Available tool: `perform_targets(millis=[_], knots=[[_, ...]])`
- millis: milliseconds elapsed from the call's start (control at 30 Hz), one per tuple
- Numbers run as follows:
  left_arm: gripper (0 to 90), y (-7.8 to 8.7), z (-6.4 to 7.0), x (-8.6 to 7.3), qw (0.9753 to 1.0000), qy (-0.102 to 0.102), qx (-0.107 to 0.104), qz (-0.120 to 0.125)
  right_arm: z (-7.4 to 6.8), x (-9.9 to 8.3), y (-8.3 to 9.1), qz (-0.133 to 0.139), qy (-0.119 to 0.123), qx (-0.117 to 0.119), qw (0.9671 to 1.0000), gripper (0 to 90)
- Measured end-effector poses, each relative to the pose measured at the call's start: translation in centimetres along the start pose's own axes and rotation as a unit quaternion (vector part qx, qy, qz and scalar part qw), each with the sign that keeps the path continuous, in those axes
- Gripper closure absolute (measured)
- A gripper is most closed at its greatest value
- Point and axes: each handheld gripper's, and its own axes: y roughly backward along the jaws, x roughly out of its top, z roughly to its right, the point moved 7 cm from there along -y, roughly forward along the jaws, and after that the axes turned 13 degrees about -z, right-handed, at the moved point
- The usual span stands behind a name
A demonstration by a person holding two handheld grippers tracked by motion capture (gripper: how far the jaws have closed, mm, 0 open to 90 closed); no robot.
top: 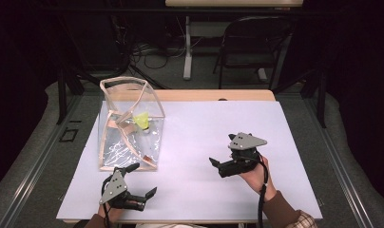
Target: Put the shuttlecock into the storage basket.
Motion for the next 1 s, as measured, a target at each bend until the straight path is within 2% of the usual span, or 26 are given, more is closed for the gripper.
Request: perform_targets(millis=[633,1000], knots=[[0.0,-0.1,0.0,0.0,1.0000,0.000,0.000,-0.002,-0.8,-4.2,1.6,0.015,0.008,-0.014,0.9998,0.0],[0.0,-0.1,0.0,0.0,1.0000,0.000,0.000,-0.002,-1.4,-6.3,1.6,0.024,0.010,-0.014,0.9996,0.0]])
